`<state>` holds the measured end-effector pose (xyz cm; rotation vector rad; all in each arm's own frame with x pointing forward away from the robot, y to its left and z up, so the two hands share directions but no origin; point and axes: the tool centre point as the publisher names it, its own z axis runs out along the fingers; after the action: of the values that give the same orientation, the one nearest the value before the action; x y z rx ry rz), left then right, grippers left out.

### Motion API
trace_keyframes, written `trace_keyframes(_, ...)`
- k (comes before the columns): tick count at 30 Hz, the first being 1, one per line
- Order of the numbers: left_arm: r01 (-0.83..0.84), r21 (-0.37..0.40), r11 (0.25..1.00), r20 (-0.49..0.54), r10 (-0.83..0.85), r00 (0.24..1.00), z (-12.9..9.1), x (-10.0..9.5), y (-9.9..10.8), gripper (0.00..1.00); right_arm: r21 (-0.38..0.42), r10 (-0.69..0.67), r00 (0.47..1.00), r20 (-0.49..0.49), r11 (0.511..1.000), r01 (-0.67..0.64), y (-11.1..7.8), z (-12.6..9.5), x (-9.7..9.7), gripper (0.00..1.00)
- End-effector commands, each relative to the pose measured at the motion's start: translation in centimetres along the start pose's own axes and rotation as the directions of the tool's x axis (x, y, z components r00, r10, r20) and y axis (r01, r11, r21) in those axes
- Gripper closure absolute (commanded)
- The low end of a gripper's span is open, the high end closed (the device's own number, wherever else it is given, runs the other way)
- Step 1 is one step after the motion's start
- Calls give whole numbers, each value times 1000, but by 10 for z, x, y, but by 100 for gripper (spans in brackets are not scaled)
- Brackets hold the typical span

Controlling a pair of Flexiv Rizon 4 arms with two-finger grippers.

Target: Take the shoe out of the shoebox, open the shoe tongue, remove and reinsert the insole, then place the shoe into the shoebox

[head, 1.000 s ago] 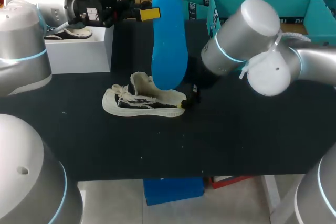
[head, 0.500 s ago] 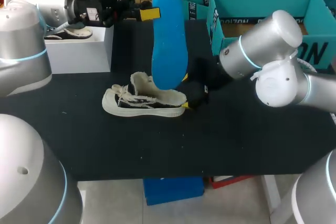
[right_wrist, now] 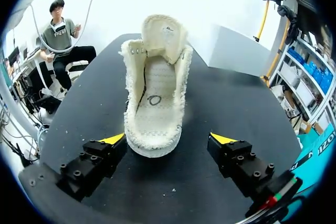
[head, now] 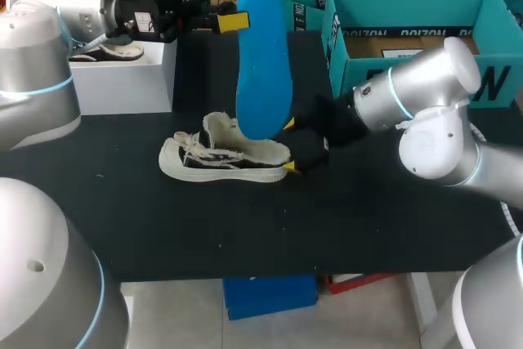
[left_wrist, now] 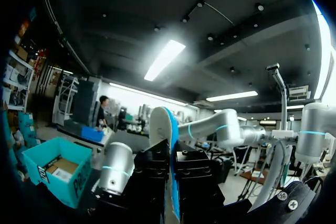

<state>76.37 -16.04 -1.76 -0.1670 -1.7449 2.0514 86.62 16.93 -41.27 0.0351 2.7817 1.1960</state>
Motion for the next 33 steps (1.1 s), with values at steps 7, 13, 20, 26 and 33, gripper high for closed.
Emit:
trace_keyframes(7, -2, 0, 1000, 5, 2, 1000, 1, 1, 1, 100, -17, 11, 1000, 2, 1000, -11, -4, 3, 2, 0)
trace_keyframes(13, -2, 0, 1000, 5, 2, 1000, 1, 1, 1, 100, 7, 3, 1000, -4, 1000, -3, 2, 1, 0, 0)
trace_keyframes(20, -2, 0, 1000, 5, 2, 1000, 1, 1, 1, 100, 67, 49, 998, -26, 997, -48, 10, -12, -7, 0)
trace_keyframes(26, -2, 0, 1000, 5, 2, 1000, 1, 1, 1, 100, 129, 77, 995, -61, 989, -69, 17, -20, -14, 0)
trace_keyframes(33, -2, 0, 1000, 5, 2, 1000, 1, 1, 1, 100, 221, 83, 990, -113, 974, -56, 27, -22, -19, 0)
